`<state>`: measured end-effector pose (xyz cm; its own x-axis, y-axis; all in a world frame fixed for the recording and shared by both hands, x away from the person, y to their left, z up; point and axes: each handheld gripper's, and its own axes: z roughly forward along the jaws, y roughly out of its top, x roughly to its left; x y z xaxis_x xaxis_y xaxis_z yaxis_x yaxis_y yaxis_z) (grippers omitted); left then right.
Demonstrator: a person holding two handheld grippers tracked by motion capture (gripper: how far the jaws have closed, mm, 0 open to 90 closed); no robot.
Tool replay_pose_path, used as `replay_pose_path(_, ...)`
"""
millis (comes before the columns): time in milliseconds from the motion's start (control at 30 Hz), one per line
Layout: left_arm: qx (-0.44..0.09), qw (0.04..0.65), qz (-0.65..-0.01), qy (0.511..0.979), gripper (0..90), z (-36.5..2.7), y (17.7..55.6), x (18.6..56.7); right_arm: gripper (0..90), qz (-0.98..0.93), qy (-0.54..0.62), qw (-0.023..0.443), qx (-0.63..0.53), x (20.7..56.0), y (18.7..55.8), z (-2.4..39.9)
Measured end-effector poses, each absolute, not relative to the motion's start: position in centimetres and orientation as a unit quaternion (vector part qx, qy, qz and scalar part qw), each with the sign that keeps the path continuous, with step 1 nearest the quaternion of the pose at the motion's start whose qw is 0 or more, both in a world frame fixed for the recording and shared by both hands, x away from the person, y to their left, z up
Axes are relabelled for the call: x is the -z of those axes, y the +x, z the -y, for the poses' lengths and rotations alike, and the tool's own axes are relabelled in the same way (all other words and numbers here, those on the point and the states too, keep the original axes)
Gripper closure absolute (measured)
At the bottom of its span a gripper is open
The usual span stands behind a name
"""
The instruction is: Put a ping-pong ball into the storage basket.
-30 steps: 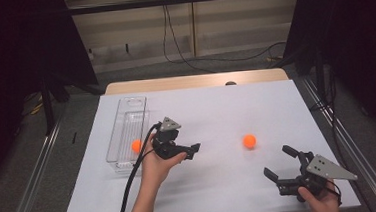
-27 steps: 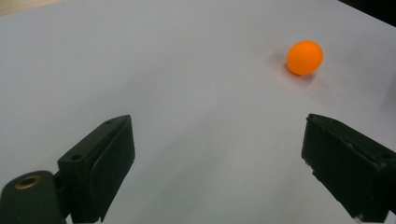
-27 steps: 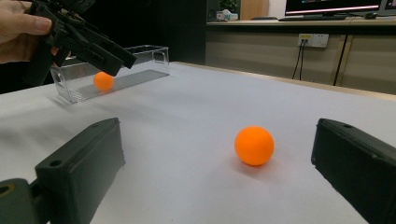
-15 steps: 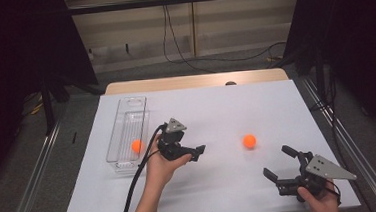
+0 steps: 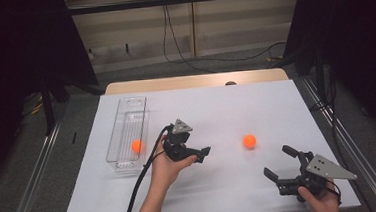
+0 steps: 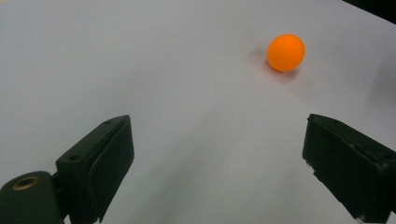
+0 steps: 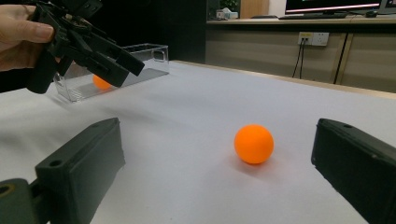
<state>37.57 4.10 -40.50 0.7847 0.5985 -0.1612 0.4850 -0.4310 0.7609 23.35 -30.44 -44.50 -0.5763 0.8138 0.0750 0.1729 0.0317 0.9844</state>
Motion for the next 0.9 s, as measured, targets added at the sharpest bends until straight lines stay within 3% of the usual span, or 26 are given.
replay_pose_path(900,-0.060,0.434,-0.299,0.848,8.9,-1.6,37.0,41.3,1.7,-0.666,0.370,0.273,-0.587,44.5,23.3,30.5)
